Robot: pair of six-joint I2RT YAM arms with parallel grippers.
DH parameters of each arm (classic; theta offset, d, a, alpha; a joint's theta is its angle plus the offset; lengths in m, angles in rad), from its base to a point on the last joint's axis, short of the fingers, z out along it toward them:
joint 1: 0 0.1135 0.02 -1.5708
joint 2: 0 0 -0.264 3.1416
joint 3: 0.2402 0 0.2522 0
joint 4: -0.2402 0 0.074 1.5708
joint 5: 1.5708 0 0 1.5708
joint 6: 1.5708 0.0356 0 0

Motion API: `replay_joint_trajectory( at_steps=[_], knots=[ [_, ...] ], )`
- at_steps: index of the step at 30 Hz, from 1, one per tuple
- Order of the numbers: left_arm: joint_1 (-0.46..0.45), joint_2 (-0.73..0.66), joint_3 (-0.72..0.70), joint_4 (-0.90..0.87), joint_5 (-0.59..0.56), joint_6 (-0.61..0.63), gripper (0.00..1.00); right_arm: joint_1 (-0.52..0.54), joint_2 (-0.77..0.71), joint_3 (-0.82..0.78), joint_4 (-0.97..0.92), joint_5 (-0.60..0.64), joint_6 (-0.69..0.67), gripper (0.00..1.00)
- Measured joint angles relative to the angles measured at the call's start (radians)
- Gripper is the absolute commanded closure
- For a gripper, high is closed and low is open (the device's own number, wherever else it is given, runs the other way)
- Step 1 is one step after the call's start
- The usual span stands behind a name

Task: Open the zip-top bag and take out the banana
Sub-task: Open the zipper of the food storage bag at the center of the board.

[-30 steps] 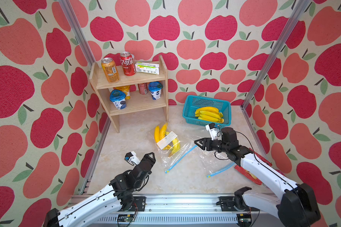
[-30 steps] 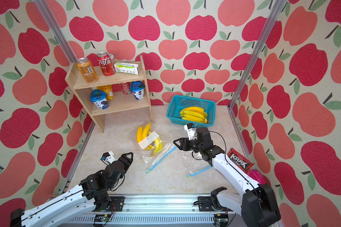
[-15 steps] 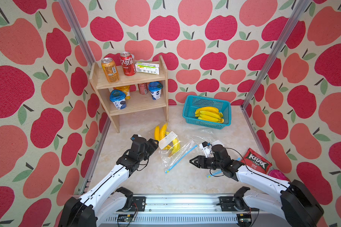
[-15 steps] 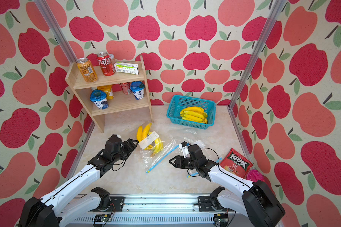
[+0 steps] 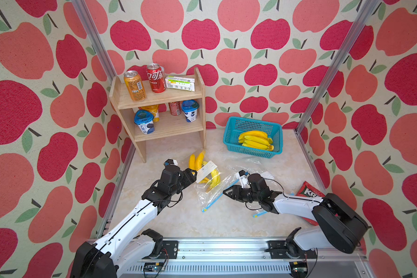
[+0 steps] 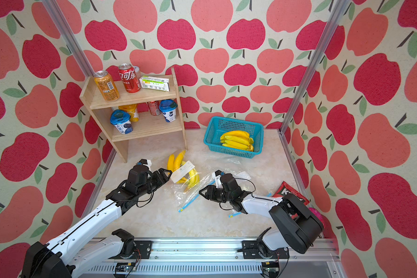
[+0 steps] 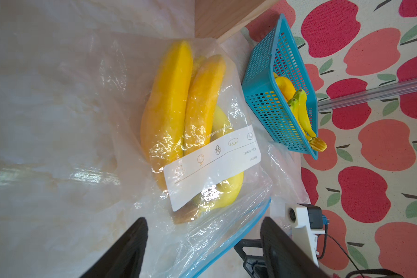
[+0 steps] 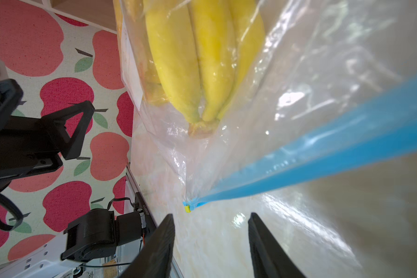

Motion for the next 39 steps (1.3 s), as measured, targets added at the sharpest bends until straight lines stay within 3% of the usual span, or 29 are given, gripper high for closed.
replay_joint_trajectory(
  at_steps=[8,25,34,39],
  knots=[
    [-0.013,0.007,0.002,-0.031,-0.011,0.057,0.23,0.006,0.033,0.045,0.05,0.002,0.022,0.51],
    [-0.016,-0.041,0.003,-0.053,-0.054,0.074,0.23,0.013,0.105,0.1,-0.053,0.039,0.067,0.54],
    [-0.039,-0.047,0.003,-0.065,-0.08,0.081,0.23,0.04,0.136,0.145,-0.043,0.055,0.074,0.63],
    [-0.046,-0.048,0.003,-0.068,-0.092,0.081,0.23,0.045,0.139,0.153,-0.045,0.069,0.086,0.8]
  ],
)
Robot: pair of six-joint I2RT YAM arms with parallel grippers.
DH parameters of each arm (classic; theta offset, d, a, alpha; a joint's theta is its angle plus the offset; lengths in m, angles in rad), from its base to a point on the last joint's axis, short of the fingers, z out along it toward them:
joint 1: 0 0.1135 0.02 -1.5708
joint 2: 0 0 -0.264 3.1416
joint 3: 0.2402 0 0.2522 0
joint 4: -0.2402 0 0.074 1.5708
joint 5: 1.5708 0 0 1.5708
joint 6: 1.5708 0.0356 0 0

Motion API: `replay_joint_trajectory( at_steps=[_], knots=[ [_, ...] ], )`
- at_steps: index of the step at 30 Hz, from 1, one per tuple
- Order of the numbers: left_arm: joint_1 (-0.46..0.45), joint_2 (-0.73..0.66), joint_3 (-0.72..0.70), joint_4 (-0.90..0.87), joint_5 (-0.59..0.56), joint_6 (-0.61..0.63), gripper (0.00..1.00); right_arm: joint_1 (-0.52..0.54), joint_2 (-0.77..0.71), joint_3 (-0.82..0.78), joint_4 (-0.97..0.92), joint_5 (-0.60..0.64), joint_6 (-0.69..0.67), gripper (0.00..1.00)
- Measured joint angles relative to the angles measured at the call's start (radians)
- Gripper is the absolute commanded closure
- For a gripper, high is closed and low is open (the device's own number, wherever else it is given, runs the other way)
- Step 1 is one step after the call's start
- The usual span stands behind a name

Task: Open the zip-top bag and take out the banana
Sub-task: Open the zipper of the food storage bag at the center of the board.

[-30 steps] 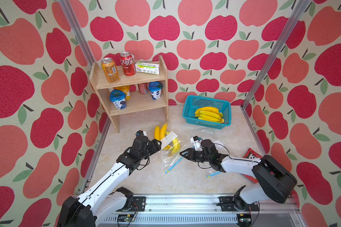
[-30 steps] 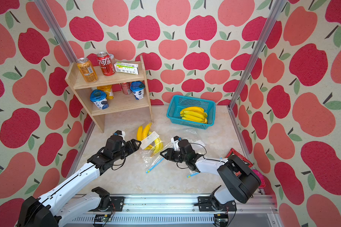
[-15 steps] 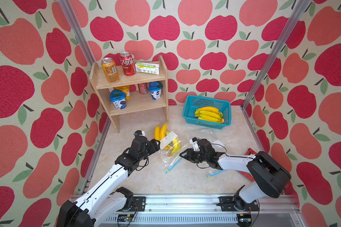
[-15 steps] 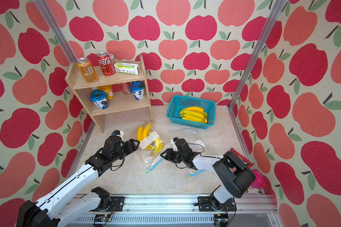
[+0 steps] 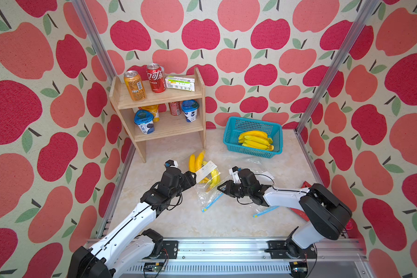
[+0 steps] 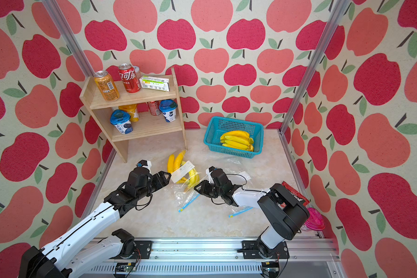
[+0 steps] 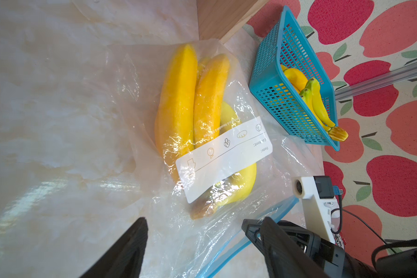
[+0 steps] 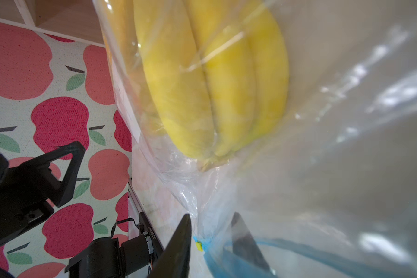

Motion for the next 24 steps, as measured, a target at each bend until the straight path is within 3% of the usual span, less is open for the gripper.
replay_joint_trajectory(
  at_steps=[4,9,16,24],
  knots=[
    [-0.011,-0.002,0.0,-0.011,-0.018,0.007,0.23,0.0,-0.002,0.0,-0.003,0.013,0.011,1.0],
    [-0.066,-0.006,0.0,-0.018,-0.064,0.043,0.24,0.002,-0.062,0.0,-0.008,0.028,0.011,1.0],
    [-0.228,-0.006,0.037,-0.054,-0.17,0.157,0.24,0.011,-0.183,0.019,-0.007,0.054,-0.018,1.0],
    [-0.397,-0.07,0.059,-0.06,-0.209,0.328,0.25,0.049,-0.196,0.046,-0.039,0.114,-0.021,1.0]
  ],
)
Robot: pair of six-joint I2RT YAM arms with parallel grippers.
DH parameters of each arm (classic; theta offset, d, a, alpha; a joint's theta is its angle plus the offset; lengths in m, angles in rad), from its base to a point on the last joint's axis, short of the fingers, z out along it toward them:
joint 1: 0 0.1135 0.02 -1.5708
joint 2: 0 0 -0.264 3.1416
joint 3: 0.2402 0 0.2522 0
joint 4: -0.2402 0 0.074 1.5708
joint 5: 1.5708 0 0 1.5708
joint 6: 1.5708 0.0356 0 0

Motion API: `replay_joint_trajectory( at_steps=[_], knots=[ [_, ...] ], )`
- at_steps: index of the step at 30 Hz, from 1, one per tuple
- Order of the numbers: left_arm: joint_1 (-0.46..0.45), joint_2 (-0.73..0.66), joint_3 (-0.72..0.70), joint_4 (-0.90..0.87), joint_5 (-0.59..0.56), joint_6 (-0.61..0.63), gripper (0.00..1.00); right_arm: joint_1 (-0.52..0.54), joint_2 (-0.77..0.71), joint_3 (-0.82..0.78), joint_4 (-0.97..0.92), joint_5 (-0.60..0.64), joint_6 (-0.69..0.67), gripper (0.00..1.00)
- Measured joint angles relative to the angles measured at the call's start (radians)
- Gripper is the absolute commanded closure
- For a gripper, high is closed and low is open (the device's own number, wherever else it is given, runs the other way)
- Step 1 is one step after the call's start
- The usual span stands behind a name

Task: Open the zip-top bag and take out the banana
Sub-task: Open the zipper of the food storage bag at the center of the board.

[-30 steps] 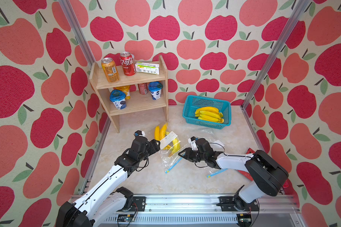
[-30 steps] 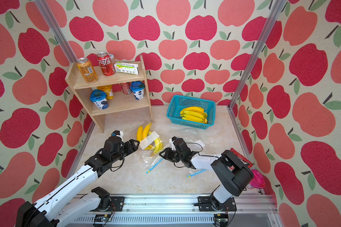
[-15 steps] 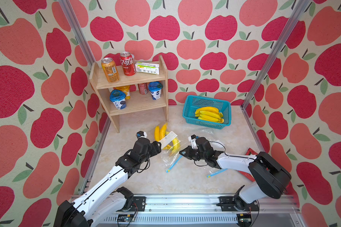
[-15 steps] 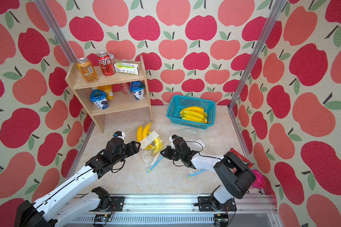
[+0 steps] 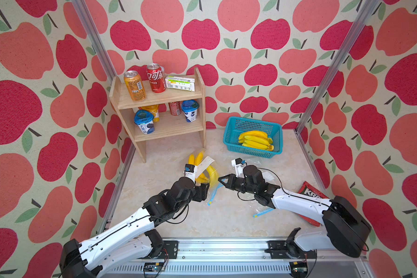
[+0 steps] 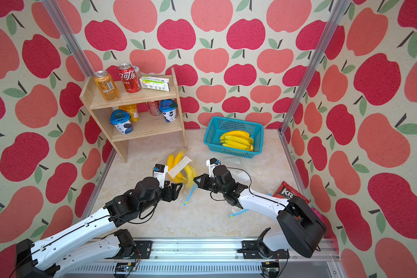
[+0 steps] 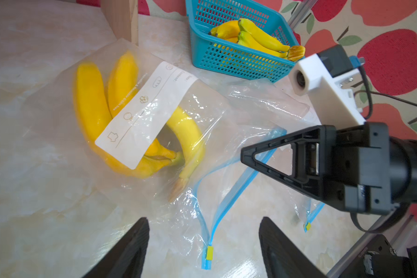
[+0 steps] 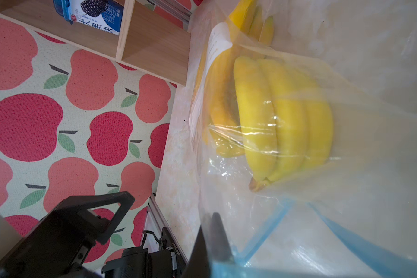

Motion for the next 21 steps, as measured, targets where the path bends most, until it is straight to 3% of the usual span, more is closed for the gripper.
replay_joint_trajectory(
  at_steps=[9,16,21],
  knots=[
    [-0.19,0.017,0.046,-0.063,-0.069,0.071,0.3,0.047,0.041,0.098,-0.092,0.118,0.024,1.0],
    [-0.322,0.042,0.043,-0.108,-0.222,-0.05,0.35,0.069,0.034,0.082,-0.106,0.224,0.127,1.0],
    [-0.35,0.17,0.054,-0.136,-0.298,-0.12,0.4,0.106,0.024,0.082,-0.106,0.269,0.172,1.0]
  ],
)
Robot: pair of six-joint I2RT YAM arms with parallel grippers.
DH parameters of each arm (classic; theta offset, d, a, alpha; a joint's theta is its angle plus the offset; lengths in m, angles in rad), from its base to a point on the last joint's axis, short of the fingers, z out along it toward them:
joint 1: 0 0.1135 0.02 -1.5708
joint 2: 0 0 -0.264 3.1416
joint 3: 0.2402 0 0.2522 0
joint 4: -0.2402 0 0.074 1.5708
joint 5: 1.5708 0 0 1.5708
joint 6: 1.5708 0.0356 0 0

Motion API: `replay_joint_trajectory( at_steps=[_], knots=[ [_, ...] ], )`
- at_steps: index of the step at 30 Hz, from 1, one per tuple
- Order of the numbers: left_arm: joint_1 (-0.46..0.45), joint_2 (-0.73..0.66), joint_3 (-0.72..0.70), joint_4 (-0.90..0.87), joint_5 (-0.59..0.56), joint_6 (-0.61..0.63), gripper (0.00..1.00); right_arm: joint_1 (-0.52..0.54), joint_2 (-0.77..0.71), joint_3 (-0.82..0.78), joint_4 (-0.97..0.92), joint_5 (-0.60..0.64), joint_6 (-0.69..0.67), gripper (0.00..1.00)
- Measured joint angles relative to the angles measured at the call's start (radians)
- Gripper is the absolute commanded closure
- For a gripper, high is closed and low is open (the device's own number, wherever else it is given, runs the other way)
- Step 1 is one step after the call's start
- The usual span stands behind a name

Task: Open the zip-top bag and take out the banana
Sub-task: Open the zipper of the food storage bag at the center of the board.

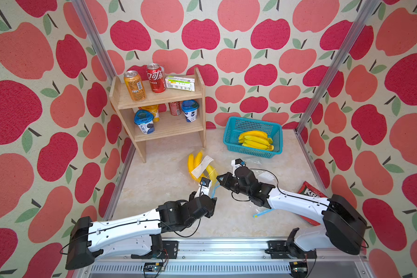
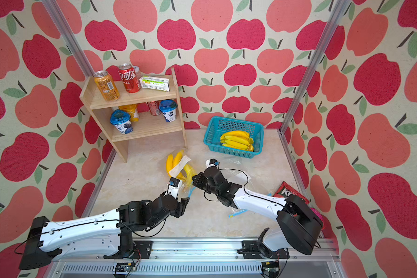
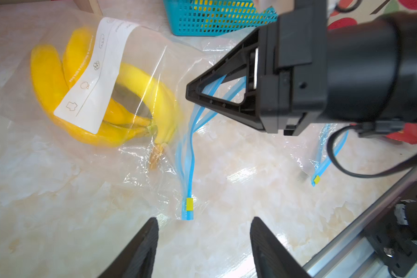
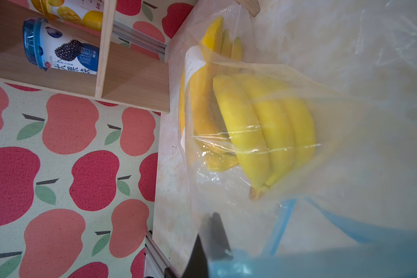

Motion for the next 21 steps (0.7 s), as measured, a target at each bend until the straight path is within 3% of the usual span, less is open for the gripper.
replay_joint_trajectory(
  at_steps=[5,14,21],
  knots=[
    [-0.024,0.177,0.04,-0.036,-0.068,-0.082,0.43,0.035,0.0,0.0,0.004,0.037,0.036,1.0],
    [-0.032,0.191,0.032,-0.044,-0.163,-0.15,0.46,0.041,0.0,0.0,0.024,0.049,0.083,1.0],
    [-0.039,0.344,0.089,-0.057,-0.201,-0.161,0.45,0.041,-0.002,0.0,0.021,0.064,0.105,1.0]
  ],
)
